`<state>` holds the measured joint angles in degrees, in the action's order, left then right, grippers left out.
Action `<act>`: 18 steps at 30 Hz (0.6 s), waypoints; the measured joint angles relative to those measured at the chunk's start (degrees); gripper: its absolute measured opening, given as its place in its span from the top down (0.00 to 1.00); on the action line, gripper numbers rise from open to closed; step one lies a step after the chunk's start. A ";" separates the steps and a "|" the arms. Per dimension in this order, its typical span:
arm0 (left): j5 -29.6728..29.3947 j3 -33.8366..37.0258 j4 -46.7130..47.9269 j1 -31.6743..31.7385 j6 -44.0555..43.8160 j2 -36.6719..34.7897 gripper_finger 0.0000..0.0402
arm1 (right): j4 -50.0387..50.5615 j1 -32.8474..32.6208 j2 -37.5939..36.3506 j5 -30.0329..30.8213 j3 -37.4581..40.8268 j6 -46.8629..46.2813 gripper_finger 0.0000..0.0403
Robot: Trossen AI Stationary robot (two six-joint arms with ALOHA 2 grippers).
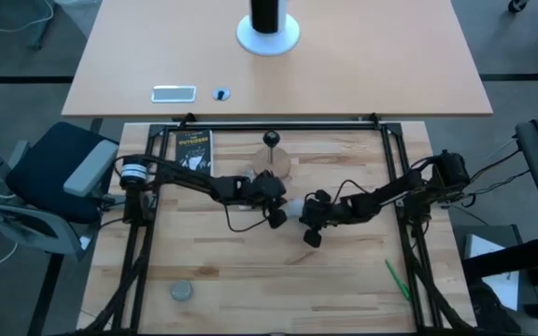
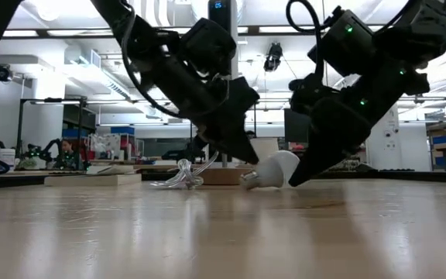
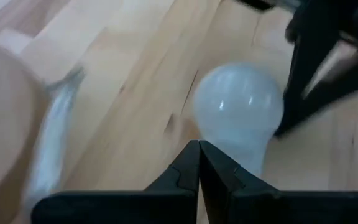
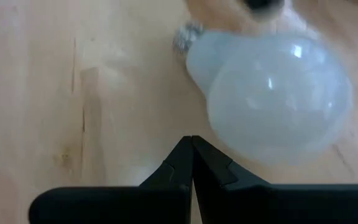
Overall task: Screw lightbulb
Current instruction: Insert the lightbulb into the black lamp
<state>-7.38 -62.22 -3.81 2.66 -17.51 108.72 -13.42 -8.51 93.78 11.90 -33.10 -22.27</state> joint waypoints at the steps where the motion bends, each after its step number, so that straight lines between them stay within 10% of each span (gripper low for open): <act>1: 0.68 0.00 1.30 0.00 -0.40 -0.53 1.00 | 0.98 0.00 0.00 0.06 0.04 -0.38 1.00; 8: 10.81 0.07 4.74 -0.82 0.25 -1.16 0.94 | 1.96 0.00 -0.46 1.22 0.63 -1.61 1.00; 18: 3.63 0.04 0.49 -3.52 8.05 -0.18 0.60 | 1.89 0.00 -0.38 1.52 0.74 -1.59 1.00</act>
<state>-3.75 -62.17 -3.32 -0.86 -9.46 108.54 -11.53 -8.51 93.39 13.42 -32.36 -23.86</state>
